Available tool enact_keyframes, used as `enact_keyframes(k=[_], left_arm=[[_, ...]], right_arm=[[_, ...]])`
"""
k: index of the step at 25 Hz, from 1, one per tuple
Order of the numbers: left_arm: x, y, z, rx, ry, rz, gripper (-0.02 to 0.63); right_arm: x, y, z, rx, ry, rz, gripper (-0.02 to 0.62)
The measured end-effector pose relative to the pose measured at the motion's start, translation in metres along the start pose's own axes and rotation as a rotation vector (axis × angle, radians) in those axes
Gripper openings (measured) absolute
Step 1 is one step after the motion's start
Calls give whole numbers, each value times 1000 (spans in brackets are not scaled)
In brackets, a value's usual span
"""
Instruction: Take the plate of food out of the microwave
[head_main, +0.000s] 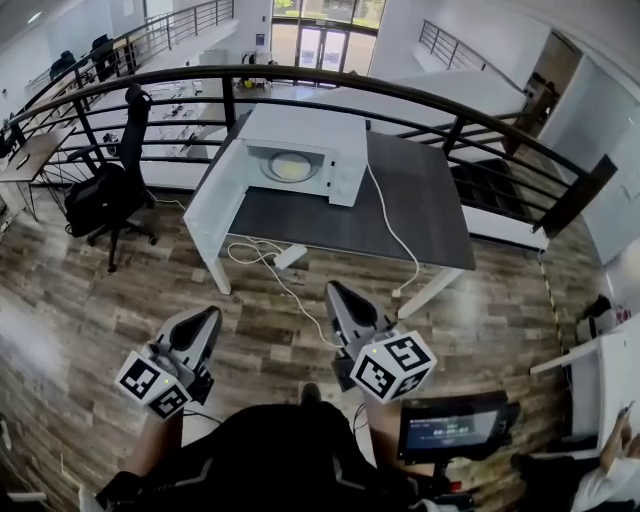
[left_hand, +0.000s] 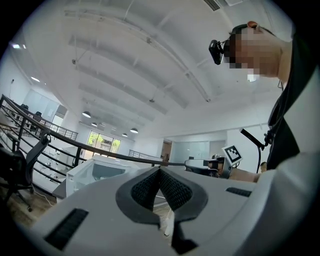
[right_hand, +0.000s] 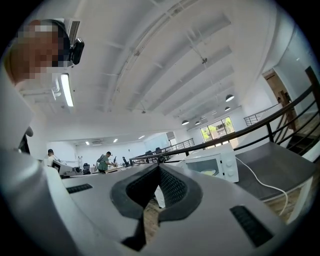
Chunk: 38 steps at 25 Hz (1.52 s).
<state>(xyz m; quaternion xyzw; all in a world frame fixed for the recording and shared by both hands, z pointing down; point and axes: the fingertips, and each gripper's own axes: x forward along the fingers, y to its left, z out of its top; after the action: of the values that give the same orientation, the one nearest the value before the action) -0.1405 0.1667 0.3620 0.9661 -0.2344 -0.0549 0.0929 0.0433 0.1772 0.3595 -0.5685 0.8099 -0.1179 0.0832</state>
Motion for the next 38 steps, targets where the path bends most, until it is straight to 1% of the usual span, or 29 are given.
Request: enact_keyframes(k=[5, 11, 14, 18, 21, 23, 28, 31, 38], left_arm=[[46, 13, 3, -2, 8, 32, 2], [102, 17, -1, 5, 22, 37, 2], [124, 19, -2, 11, 13, 44, 2], [151, 28, -6, 2, -1, 79, 2], [173, 34, -6, 0, -17, 100, 2], [184, 38, -5, 1, -20, 109, 2], [198, 51, -8, 19, 12, 130, 2], [204, 60, -10, 16, 17, 134, 2], [223, 99, -3, 14, 18, 112, 2]], right_arm=[[19, -42, 10, 14, 14, 30, 0], [34, -93, 22, 30, 31, 47, 0], [41, -115, 28, 29, 24, 66, 0], [51, -143, 32, 18, 27, 99, 0], [59, -162, 35, 17, 44, 108, 0], [64, -172, 36, 23, 56, 110, 0], [83, -192, 33, 46, 59, 122, 0], [96, -199, 31, 57, 65, 120, 0], [141, -206, 31, 61, 66, 114, 0]])
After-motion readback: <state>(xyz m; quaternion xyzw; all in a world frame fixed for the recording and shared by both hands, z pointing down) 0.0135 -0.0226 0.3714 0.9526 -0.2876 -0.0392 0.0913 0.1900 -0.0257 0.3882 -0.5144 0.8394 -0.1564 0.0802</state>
